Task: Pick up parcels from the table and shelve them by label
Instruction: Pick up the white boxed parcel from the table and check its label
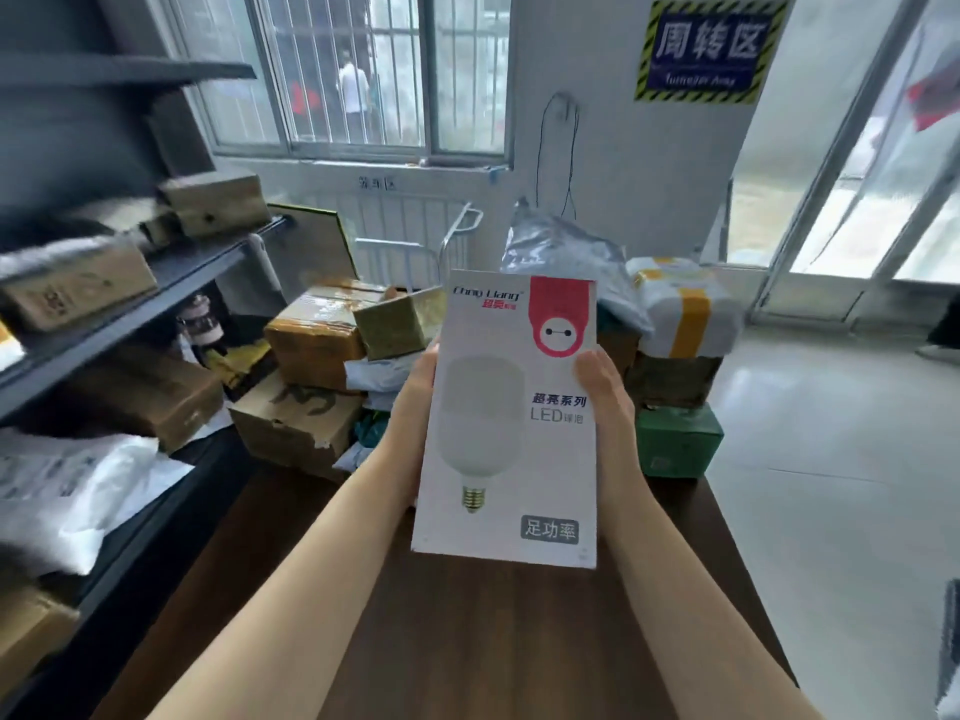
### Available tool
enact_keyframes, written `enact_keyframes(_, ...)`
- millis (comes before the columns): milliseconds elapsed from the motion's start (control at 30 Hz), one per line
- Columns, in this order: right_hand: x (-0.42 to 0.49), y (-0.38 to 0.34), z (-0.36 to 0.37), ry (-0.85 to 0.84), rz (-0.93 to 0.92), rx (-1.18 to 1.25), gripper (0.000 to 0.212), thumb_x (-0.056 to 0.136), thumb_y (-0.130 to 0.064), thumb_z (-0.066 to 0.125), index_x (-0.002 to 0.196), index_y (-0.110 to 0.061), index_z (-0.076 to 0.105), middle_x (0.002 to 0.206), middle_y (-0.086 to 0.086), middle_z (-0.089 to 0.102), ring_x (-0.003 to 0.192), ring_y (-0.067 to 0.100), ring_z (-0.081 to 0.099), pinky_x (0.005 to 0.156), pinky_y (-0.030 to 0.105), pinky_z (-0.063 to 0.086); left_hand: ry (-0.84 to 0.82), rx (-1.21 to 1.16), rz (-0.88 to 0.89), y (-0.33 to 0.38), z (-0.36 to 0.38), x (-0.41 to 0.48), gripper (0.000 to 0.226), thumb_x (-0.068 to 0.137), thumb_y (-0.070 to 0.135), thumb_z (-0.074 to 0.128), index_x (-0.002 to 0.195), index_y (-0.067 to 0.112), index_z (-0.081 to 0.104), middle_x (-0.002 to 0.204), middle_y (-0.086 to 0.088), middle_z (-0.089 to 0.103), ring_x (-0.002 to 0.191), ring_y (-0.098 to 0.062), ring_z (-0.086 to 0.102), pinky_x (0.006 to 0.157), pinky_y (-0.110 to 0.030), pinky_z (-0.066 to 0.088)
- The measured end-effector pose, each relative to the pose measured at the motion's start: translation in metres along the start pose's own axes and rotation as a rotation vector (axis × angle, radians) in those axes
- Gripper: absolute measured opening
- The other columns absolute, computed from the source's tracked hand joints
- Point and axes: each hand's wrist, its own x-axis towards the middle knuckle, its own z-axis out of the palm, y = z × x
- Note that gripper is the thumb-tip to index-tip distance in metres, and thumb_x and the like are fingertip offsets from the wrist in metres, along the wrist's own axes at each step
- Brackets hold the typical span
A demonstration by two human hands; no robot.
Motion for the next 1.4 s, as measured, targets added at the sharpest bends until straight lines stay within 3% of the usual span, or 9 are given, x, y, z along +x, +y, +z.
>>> enact_keyframes(267,0.001,-0.050,0.003,-0.219,0.033,0.394,0.042,0.097,-0.037,0.043,0.114,-0.020,0.078,0.112,0.012,0.078,0.097,0.026,0.076,0.081,0.043,0.061,-0.038,0.157,-0.042,0.044,0.017,-0.025,0.055,0.087,0.031,0.060,0.134,0.004,0.051,0.108,-0.038,0.069,0.095,-0.031,0.075,0.086,-0.026,0.057)
enact_keyframes(367,0.000,-0.068,0.011,-0.306,0.005,0.415,0.035,0.080,-0.044,0.076,0.105,-0.020,0.081,0.102,0.009,0.081,0.086,0.022,0.079,0.070,0.035,0.063,-0.080,0.138,-0.139,0.047,0.008,-0.035,0.064,0.087,0.060,0.053,0.130,0.013,0.064,0.119,-0.025,0.071,0.111,-0.043,0.067,0.099,-0.050,0.052)
enact_keyframes(467,0.002,-0.077,0.008,-0.180,-0.070,0.109,0.067,0.059,-0.055,0.089,0.113,-0.021,0.072,0.100,0.010,0.080,0.077,0.023,0.077,0.063,0.033,0.063,-0.094,0.034,-0.049,0.068,0.002,-0.036,0.051,0.076,0.051,0.061,0.106,0.013,0.072,0.090,-0.014,0.080,0.072,-0.032,0.078,0.064,-0.038,0.064)
enact_keyframes(600,0.000,-0.088,0.004,0.031,-0.369,-0.410,0.025,0.093,-0.034,0.068,0.118,-0.036,0.063,0.116,-0.005,0.071,0.115,0.026,0.067,0.075,0.020,0.058,-0.087,0.067,-0.013,0.084,0.011,-0.048,0.038,0.086,0.046,0.059,0.089,0.016,0.083,0.088,-0.014,0.081,0.068,-0.030,0.079,0.054,-0.037,0.062)
enact_keyframes(767,-0.013,-0.107,0.034,-0.292,0.037,-0.372,0.126,0.052,-0.084,0.068,0.156,-0.028,0.026,0.153,0.005,0.046,0.138,0.031,0.049,0.114,0.061,0.037,-0.115,0.253,0.119,0.094,0.037,-0.055,0.035,0.100,0.024,0.048,0.131,0.009,0.056,0.072,-0.003,0.081,0.060,-0.016,0.077,0.050,-0.027,0.060)
enact_keyframes(967,-0.026,-0.107,0.001,-0.525,0.230,0.389,0.070,0.060,-0.040,0.093,0.119,-0.009,0.074,0.110,0.021,0.077,0.094,0.037,0.076,0.078,0.049,0.062,-0.093,0.141,0.316,0.092,0.031,-0.068,0.046,0.095,0.036,0.054,0.138,0.019,0.055,0.139,-0.005,0.061,0.135,-0.032,0.050,0.113,-0.053,0.034)
enact_keyframes(1067,-0.022,-0.098,0.006,-0.440,0.268,0.514,0.066,0.069,-0.039,0.085,0.125,-0.006,0.070,0.108,0.018,0.074,0.092,0.034,0.073,0.083,0.046,0.059,-0.170,-0.038,0.135,0.090,0.035,-0.073,0.051,0.090,0.038,0.054,0.132,0.009,0.055,0.116,-0.019,0.072,0.101,-0.035,0.073,0.084,-0.047,0.060)
enact_keyframes(1167,-0.015,-0.090,0.013,-0.155,0.124,0.104,0.046,0.097,-0.030,0.054,0.138,-0.008,0.057,0.117,0.016,0.070,0.095,0.023,0.069,0.090,0.038,0.055,-0.280,-0.310,0.047,0.092,0.034,-0.085,0.040,0.078,0.036,0.057,0.105,0.008,0.068,0.082,-0.016,0.077,0.062,-0.029,0.077,0.047,-0.033,0.061)
enact_keyframes(1400,-0.030,-0.098,0.039,-0.088,-0.380,-0.258,0.033,0.107,-0.020,0.045,0.132,-0.036,0.058,0.124,-0.010,0.071,0.117,0.015,0.067,0.090,0.032,0.060,-0.178,0.087,0.354,0.109,0.049,-0.078,0.057,0.074,0.001,0.061,0.130,0.000,0.046,0.082,0.002,0.076,0.052,-0.004,0.072,0.065,-0.031,0.061)
